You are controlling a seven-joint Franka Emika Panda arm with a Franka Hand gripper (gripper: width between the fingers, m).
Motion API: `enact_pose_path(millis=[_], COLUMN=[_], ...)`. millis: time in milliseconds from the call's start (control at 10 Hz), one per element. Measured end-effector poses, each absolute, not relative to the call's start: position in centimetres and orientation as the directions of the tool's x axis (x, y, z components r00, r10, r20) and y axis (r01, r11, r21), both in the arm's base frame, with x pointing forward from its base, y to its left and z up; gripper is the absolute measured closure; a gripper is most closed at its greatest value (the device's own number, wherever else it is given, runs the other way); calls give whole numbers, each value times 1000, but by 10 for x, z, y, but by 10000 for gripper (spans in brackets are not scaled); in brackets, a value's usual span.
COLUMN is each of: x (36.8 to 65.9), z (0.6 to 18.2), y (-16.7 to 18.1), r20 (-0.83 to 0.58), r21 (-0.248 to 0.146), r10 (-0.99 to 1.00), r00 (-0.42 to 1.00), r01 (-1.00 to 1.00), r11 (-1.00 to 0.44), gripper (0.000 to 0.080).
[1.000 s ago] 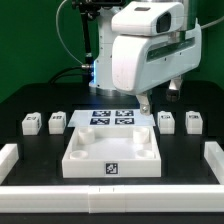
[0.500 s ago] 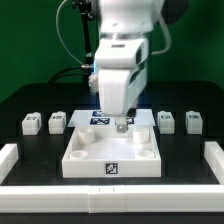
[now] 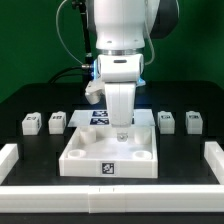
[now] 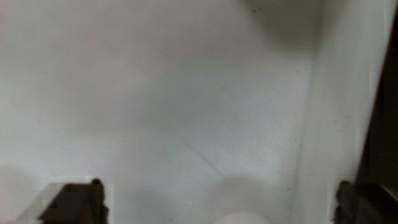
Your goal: Assemble one leg
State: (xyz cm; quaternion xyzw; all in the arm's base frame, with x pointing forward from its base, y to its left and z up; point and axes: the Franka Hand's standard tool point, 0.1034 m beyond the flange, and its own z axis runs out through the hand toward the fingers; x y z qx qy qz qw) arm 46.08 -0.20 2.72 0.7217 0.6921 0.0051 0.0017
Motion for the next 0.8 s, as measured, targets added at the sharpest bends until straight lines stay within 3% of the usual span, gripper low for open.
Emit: enact_pose_path(millis=[300,500,800], x=[461,461,449], z=[27,42,34], y=[-2,-2,-7], r20=[5,-7,-5], r21=[9,1,-17], r10=[999,997,996], r00=[53,77,88], r01=[999,997,996], r11=[-53,-77,-88], gripper=[150,150,150])
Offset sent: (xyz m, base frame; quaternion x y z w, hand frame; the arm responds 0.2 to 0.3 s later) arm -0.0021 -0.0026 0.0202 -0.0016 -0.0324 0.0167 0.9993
